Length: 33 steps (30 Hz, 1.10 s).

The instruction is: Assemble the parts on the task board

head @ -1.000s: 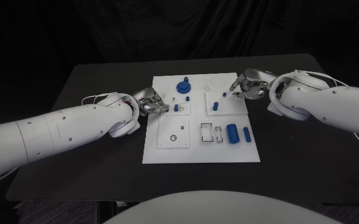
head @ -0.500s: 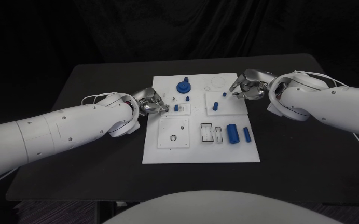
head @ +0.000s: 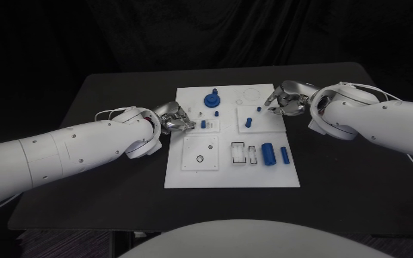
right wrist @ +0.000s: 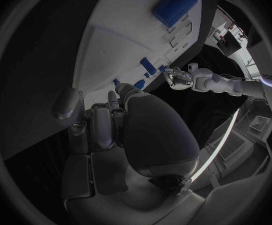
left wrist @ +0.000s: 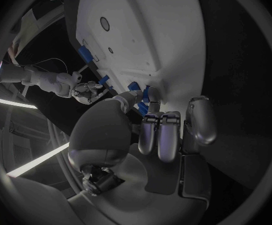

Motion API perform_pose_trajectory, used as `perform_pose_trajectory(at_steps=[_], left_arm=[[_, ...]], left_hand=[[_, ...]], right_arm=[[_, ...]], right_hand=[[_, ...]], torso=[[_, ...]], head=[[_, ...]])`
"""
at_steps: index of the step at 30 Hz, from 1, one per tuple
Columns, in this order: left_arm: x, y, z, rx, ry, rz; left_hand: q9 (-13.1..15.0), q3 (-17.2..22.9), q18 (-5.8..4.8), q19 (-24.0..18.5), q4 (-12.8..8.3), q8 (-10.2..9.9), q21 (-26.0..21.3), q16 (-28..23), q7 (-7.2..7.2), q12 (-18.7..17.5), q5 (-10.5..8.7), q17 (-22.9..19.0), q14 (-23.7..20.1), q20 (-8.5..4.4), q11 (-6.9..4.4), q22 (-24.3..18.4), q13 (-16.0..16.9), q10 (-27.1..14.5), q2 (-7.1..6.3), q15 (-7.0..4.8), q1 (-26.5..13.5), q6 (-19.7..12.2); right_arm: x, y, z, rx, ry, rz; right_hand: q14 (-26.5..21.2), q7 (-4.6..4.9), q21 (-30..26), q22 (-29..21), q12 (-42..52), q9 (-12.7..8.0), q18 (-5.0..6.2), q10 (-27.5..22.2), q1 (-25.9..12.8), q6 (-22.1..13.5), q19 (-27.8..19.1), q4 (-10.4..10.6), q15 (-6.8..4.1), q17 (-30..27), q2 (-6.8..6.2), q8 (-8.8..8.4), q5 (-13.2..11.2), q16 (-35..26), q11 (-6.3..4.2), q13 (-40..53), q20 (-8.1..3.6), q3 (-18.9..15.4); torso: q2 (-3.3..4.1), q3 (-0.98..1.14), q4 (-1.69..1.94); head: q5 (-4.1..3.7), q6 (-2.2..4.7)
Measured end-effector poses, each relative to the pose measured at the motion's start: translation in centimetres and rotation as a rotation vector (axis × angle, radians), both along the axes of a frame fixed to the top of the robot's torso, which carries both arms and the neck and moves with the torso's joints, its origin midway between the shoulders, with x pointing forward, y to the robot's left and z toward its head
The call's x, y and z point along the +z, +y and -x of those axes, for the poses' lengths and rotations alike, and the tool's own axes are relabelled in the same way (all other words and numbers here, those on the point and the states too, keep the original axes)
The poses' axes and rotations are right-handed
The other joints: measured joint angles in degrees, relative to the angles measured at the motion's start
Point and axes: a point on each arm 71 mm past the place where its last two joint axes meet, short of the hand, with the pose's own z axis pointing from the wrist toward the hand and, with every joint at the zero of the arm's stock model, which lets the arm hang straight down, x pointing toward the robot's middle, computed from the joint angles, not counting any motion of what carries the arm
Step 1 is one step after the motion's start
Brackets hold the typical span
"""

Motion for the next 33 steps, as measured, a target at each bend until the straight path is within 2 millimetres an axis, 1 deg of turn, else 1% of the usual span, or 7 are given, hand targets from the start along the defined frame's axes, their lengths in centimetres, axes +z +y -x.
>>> perform_pose_trajectory(at_steps=[10, 11, 16, 21, 27, 30, 33], left_arm=[[-0.01, -0.01, -0.02, 0.0, 0.0, 0.0], [-0.01, -0.01, -0.04, 0.0, 0.0, 0.0], [-0.05, 0.08, -0.11, 0.001, 0.002, -0.003], [-0.26, 0.3, -0.14, 0.006, 0.011, -0.012], [-0.24, 0.3, -0.17, 0.004, 0.015, -0.013], [-0.24, 0.31, -0.19, 0.002, 0.016, -0.013], [-0.24, 0.34, -0.21, 0.001, 0.017, -0.013]], left_hand=[[0.1, 0.1, 0.0, 0.0, 0.1, -0.1, 0.0, 0.0, 0.08, 0.0, -0.85, 0.0, 0.0, 0.0, 0.0, 0.0, 0.0, 0.0, 0.07, 0.0, 0.1, 0.1], [0.1, 0.2, 0.0, 0.0, 0.2, -0.1, 0.0, 0.0, 0.08, 0.0, -1.46, 0.0, 0.0, 0.0, 0.0, 0.0, 0.0, 0.0, 0.28, 0.0, -0.1, 0.1], [0.0, -0.6, 0.0, 0.0, 1.4, -1.2, -0.7, 0.0, -0.61, 0.0, -7.93, 0.0, 0.0, 0.0, 0.0, 0.0, 0.0, 0.0, 1.39, 0.0, -1.3, 0.3], [-0.8, -5.0, 0.0, -0.4, 5.8, -2.5, -1.1, 0.0, -0.22, 0.0, -14.0, 0.0, 0.1, 0.42, 0.54, 0.0, 0.0, -0.1, 1.0, 0.18, -5.6, -0.7], [-1.4, -11.0, 0.0, -0.4, 9.5, -3.8, -1.1, 0.0, 0.43, 0.0, -15.03, 0.0, 0.1, 0.83, 0.91, 0.0, 0.0, -0.1, 0.59, 0.52, -8.5, -0.9], [-1.6, -13.8, 0.0, -0.2, 10.3, -4.2, -1.3, 0.0, 0.43, 0.0, -15.69, 0.0, 0.1, 1.03, 0.91, 0.0, 0.0, -0.1, 1.24, 0.52, -9.7, -0.9], [-1.7, -16.8, 0.0, -0.2, 10.5, -4.4, -1.6, 0.0, 0.63, 0.0, -16.06, 0.0, 0.1, 1.03, 0.91, 0.0, 0.0, -0.1, 2.72, 0.56, -11.6, -0.7]], right_arm=[[-0.06, -0.01, 0.02, 0.0, 0.003, 0.001], [-0.07, -0.01, 0.02, 0.0, 0.004, 0.001], [-0.08, -0.03, 0.02, -0.001, 0.005, 0.002], [-0.11, -0.03, 0.01, -0.001, 0.007, 0.004], [-0.14, -0.02, 0.01, -0.001, 0.01, 0.005], [-0.16, -0.01, 0.01, -0.001, 0.011, 0.005], [-0.2, 0.01, 0.02, 0.0, 0.012, 0.006]], right_hand=[[0.0, 0.0, -0.2, 0.0, -0.2, 0.0, 0.0, 0.0, 0.0, 0.0, 0.0, 0.2, 0.0, -0.1, 0.0, 0.0, 0.0, -0.2, 0.0, 0.0, 0.0, 0.2], [0.0, 0.0, -0.2, 0.0, -0.2, 0.0, 0.0, 0.0, 0.0, 0.0, 0.0, 0.2, 0.0, -0.1, 0.0, 0.0, 0.0, -0.2, 0.0, 0.0, 0.0, 0.2], [0.0, 0.0, -0.2, 0.0, -0.2, 0.0, 0.0, 0.0, 0.0, 0.0, 0.0, 0.2, 0.0, -0.1, 0.0, 0.0, 0.0, -0.2, 0.0, 0.0, 0.0, 0.2], [0.0, 0.2, -0.2, 0.0, -0.2, 0.0, 0.0, 0.0, 0.0, -0.2, 0.0, 0.2, 0.0, -0.1, 0.0, 0.0, 0.0, -0.2, 0.0, 0.0, 0.0, 0.2], [0.0, 0.2, -0.2, 0.0, -0.2, 0.0, 0.0, 0.0, 0.0, -0.2, 0.0, 0.2, 0.0, -0.1, 0.0, 0.0, 0.0, -0.2, 0.0, 0.0, 0.0, 0.2], [0.0, 0.2, -0.2, 0.0, -0.2, 0.0, 0.0, 0.0, 0.0, -0.2, 0.0, 0.2, 0.0, -0.1, 0.0, 0.0, 0.0, -0.2, 0.0, 0.0, 0.0, 0.2], [0.0, 0.2, -0.2, 0.0, -0.2, 0.0, 0.0, 0.0, 0.0, -0.2, 0.0, 0.2, 0.0, -0.1, 0.0, 0.0, 0.0, -0.2, 0.0, 0.0, 0.0, 0.2]], torso=[[0.0, 0.0, 0.0], [0.0, 0.0, 0.0], [0.0, 0.0, 0.0], [0.0, 0.0, 0.0], [0.0, 0.0, 0.0], [0.0, 0.0, 0.0], [-0.01, 0.0, 0.0]], head=[[-0.01, 0.0], [-0.01, 0.0], [-0.04, 0.0], [-0.1, 0.0], [-0.16, 0.0], [-0.14, 0.0], [-0.13, 0.0]])
